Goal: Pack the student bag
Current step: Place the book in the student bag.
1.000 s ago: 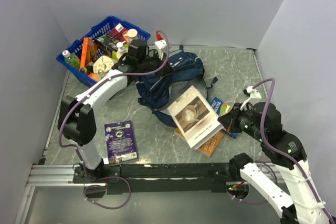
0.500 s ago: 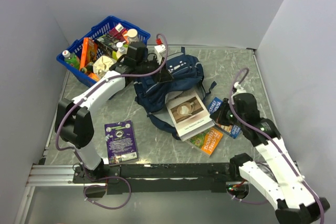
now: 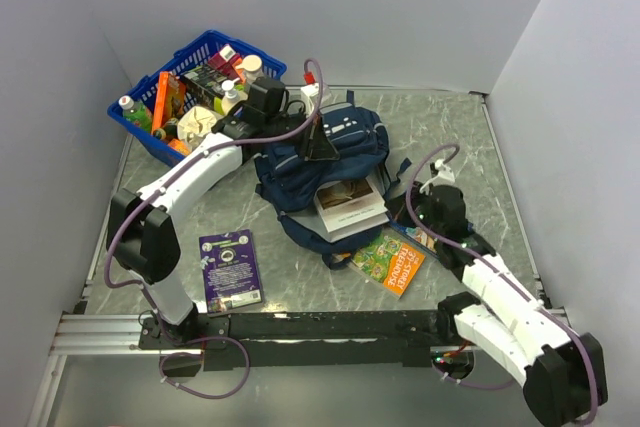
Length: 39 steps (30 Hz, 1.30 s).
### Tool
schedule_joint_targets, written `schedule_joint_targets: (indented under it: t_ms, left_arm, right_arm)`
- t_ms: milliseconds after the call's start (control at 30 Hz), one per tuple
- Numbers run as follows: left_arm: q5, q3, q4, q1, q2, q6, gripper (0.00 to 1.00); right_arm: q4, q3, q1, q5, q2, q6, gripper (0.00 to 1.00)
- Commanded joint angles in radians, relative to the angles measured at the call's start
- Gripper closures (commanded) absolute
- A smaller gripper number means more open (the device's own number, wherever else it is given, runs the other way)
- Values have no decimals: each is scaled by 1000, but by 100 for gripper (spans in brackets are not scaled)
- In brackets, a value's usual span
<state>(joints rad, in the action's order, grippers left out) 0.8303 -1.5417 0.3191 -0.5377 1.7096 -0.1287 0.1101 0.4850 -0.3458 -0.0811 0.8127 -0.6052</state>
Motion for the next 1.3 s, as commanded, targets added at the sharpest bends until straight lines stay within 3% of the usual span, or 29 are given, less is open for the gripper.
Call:
schedule_joint_targets:
  t_ms: [0, 167, 367, 467, 533, 567, 600, 633, 667, 767, 867, 900, 1000, 1033, 1100, 1133, 1267]
  left_arm:
    - [99, -100, -130, -22, -65, -98, 99]
    - [102, -123, -126, -53, -61, -114, 99]
    - [86, -121, -86, -56, -74, -68, 99]
    - [81, -112, -75, -54, -73, -49, 99]
    - [79, -109, -72, -56, -73, -42, 99]
    - [78, -109, -66, -56, -73, -37, 99]
    - [76, -112, -64, -56, -73, -35, 99]
    - [75, -113, -63, -56, -71, -35, 99]
    - [73, -113, -64, -56, -71, -37, 99]
    - [69, -116, -66, -54, -68, -38, 99]
    - [66, -121, -66, -48, -71, -43, 99]
    - [63, -127, -72, -42, -71, -46, 99]
    - [49, -141, -83, -30, -67, -63, 99]
    - [44, -146, -86, -28, -64, -66, 99]
    - [41, -161, -83, -25, -62, -65, 99]
    - [38, -167, -83, -24, -61, -65, 99]
    - [43, -189, -75, -22, -59, -65, 99]
  right_arm:
    - [-570, -132, 1, 107, 60, -5, 100]
    - [-688, 7, -53, 133, 305, -8, 100]
    - [-794, 96, -114, 141, 355, 74, 100]
    - [-756, 106, -139, 240, 379, 76, 100]
    - [-571, 161, -171, 404, 401, 65, 100]
    - [-531, 180, -176, 397, 437, 64, 100]
    - [-502, 211, -179, 389, 451, 65, 91]
    - [-419, 228, -180, 389, 474, 49, 64]
    - [-361, 253, -180, 388, 485, 32, 52]
    - [-205, 299, -191, 371, 453, -7, 27]
    - [-234, 199, -191, 315, 329, -16, 16]
    - [-237, 154, -193, 298, 298, -13, 16]
    - [-240, 83, -217, 248, 206, -19, 33]
    - [-253, 60, -228, 236, 165, -19, 46]
    - [-302, -9, -257, 206, 143, -43, 58]
    - [-302, -19, -278, 198, 157, -57, 74]
    - [-323, -55, -306, 167, 220, -99, 96]
